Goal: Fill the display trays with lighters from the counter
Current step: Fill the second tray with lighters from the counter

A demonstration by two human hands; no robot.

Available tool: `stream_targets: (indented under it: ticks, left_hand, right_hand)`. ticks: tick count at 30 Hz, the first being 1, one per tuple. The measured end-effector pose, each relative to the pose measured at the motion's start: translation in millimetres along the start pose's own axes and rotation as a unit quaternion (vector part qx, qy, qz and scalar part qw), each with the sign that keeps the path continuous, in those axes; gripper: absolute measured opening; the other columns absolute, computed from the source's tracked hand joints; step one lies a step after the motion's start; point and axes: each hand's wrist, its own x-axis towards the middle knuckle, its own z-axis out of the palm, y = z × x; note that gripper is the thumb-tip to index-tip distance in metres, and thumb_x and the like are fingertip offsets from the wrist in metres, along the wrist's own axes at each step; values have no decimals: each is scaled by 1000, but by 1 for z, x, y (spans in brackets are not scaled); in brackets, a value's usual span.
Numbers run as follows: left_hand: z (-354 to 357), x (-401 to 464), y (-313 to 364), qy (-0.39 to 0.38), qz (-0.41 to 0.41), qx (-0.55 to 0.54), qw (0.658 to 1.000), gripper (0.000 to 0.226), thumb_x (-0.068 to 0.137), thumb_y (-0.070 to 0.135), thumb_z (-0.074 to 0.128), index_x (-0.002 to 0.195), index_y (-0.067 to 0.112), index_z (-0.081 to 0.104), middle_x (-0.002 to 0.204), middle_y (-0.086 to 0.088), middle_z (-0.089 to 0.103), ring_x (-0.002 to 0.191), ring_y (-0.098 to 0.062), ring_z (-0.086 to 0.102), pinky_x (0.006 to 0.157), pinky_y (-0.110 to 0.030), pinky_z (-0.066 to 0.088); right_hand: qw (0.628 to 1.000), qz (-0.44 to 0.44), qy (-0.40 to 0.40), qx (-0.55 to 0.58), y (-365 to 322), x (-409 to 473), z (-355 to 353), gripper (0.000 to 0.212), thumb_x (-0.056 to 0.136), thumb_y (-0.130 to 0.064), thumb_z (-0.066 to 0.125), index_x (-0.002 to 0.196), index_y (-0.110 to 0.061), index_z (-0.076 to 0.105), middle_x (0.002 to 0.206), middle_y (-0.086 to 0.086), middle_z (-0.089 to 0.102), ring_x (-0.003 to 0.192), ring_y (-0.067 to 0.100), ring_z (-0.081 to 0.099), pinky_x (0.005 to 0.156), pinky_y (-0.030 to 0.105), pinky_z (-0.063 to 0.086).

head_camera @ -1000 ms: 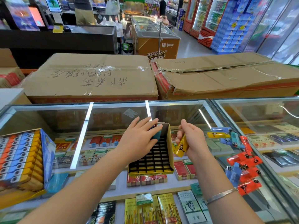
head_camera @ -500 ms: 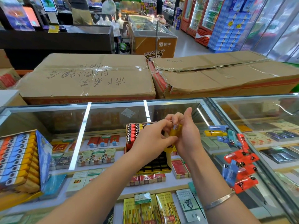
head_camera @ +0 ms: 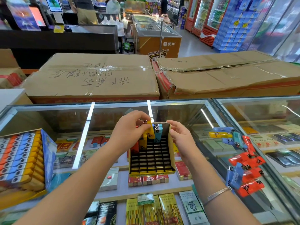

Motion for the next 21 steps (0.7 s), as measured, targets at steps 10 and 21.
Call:
stream_targets:
  ticks: [10, 21]
  left_hand:
    - [5, -1, 2, -1, 19, 53, 998, 13, 84, 24, 67, 94, 32, 63, 85, 18, 61, 83, -1, 57, 73, -21, 50]
    - [-6, -17, -11, -75, 73, 174, 979, 16, 86, 25, 64, 102, 26, 67, 95, 17, 54, 95, -5, 46, 81, -26, 45]
  right_hand:
    - [1000, -3, 18, -13, -3, 0, 1, 26, 95, -11, 47, 117, -20, 57, 107, -3, 64, 98, 10, 59, 61, 14, 45]
    - [999, -13, 37, -23, -2, 0, 5, 27, 96, -8, 43, 114, -22, 57, 104, -4, 62, 94, 6, 58, 57, 12, 44]
